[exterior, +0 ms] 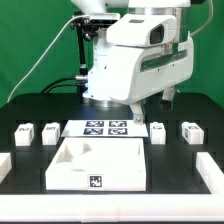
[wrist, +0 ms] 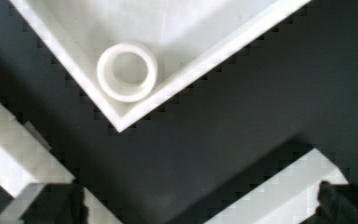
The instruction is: Assemble one leg
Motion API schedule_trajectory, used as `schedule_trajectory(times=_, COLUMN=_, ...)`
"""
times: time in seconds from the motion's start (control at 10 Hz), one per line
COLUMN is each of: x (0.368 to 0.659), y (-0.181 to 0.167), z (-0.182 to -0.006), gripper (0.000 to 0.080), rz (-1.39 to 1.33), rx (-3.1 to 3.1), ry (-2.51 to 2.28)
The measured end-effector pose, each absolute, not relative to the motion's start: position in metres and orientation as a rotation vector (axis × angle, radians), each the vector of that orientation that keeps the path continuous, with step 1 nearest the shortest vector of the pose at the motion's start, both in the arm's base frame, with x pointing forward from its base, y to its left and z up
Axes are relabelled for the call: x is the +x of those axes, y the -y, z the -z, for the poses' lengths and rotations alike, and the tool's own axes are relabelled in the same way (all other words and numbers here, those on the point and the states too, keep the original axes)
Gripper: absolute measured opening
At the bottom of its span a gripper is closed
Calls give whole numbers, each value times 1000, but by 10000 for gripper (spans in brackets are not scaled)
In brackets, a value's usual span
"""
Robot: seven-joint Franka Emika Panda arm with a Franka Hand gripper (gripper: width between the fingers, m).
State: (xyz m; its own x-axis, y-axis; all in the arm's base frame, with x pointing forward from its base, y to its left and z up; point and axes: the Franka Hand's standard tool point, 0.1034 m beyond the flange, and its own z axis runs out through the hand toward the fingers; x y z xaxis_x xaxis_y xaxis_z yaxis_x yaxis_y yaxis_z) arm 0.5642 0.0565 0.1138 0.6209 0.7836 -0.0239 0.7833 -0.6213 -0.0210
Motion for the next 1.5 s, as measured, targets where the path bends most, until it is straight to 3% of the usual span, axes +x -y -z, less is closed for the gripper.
schedule_trajectory(times=0.9, x=563, y=-57, z=-113, gripper=650, rz=-44, rx=-2820, ry=1366)
schedule_trajectory(times=1.2, x=530, y=-52, z=-104, gripper=650, rz=-51, rx=-2678, ry=1630)
schedule_trajectory(times=1.5, x=493, y=-38, z=-81, gripper=650, rz=-115, rx=-2450, ry=1954)
